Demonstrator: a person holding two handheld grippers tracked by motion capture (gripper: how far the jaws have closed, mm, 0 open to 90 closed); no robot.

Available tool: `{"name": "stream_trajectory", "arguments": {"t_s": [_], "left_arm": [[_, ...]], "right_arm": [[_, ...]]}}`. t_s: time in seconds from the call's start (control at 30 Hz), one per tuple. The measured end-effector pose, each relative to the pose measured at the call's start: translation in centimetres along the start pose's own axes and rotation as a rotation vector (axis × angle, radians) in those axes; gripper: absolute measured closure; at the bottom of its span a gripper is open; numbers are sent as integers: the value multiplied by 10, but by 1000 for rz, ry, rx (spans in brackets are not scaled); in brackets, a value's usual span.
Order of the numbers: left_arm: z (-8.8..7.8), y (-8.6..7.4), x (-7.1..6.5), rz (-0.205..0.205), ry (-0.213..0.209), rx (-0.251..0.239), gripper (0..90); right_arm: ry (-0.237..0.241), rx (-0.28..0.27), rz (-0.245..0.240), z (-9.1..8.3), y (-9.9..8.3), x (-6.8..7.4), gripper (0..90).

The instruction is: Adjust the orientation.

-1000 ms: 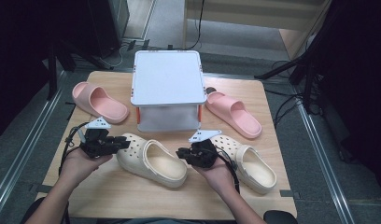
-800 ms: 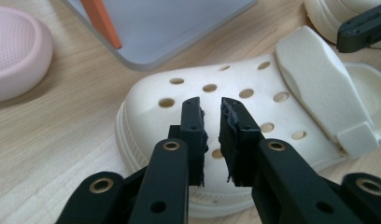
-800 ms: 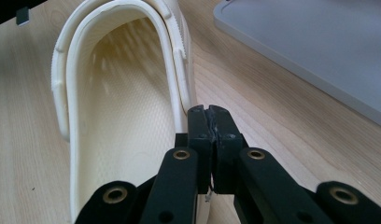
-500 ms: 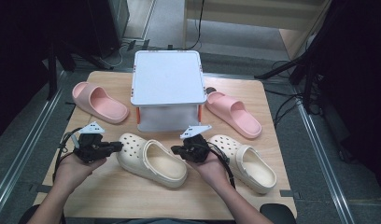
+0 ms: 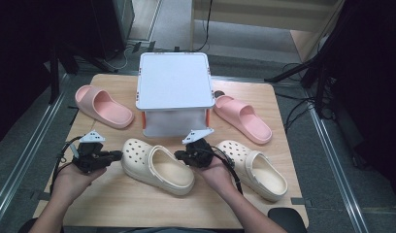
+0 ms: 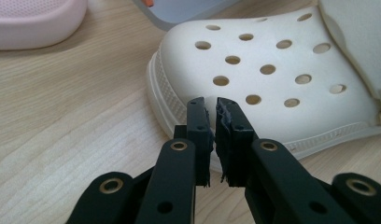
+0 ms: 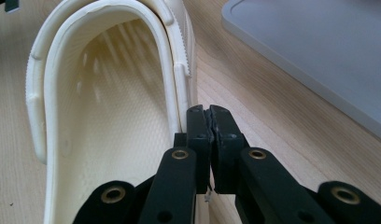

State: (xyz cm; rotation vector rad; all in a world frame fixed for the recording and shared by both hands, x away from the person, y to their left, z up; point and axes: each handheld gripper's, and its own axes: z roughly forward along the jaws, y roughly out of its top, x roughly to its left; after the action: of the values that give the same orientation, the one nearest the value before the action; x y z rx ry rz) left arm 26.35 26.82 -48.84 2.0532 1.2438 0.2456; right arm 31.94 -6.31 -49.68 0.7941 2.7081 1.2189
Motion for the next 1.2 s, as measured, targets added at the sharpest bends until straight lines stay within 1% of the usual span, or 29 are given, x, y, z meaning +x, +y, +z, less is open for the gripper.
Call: {"name": "stream_trajectory", "arguments": {"t_s": [0.07,0.13,0.2,0.3,0.33,0.37,0.4,0.5,0.53,0.63,0.73,0.77,0.83,0.9,0.93,1.03,1.07,1.2], "left_arm": [[0,-1,0,2,3,5,834],[0,-2,0,6,7,20,832],[-1,-4,0,2,0,14,831],[-1,-5,0,-2,1,27,834],[4,-6,0,4,-4,48,834],[4,-6,0,4,-4,48,834],[6,-6,-1,12,-4,53,841],[7,-6,1,2,-15,52,841],[8,-7,2,-15,-26,38,842],[9,-7,2,-10,-25,36,852],[9,-6,4,-19,-28,34,855],[11,-5,5,-27,-30,28,854],[12,-4,6,-26,-30,29,855],[14,-1,6,-28,-32,24,853],[17,2,7,-24,-36,22,851],[22,7,7,-23,-33,17,856],[23,8,7,-19,-33,15,856],[27,13,8,-19,-36,13,871]], "right_arm": [[0,1,1,0,0,0,882],[-1,-2,-1,1,1,-1,878],[-2,1,1,2,2,-1,878],[-3,2,1,2,2,-1,877],[-3,1,1,3,2,-1,877],[-4,2,0,3,2,-1,876],[-3,2,0,4,2,-2,874],[-7,5,-2,4,1,-1,873],[-5,6,4,4,1,-1,870],[-9,13,1,5,1,-1,871],[-6,19,1,6,1,1,871],[3,20,-3,6,1,4,871],[5,20,-7,6,1,5,871],[8,17,-13,6,1,9,871],[10,15,-14,5,1,11,871],[15,11,-14,4,1,11,869],[18,13,-6,4,0,11,866],[14,16,-11,4,-2,14,865]]}}
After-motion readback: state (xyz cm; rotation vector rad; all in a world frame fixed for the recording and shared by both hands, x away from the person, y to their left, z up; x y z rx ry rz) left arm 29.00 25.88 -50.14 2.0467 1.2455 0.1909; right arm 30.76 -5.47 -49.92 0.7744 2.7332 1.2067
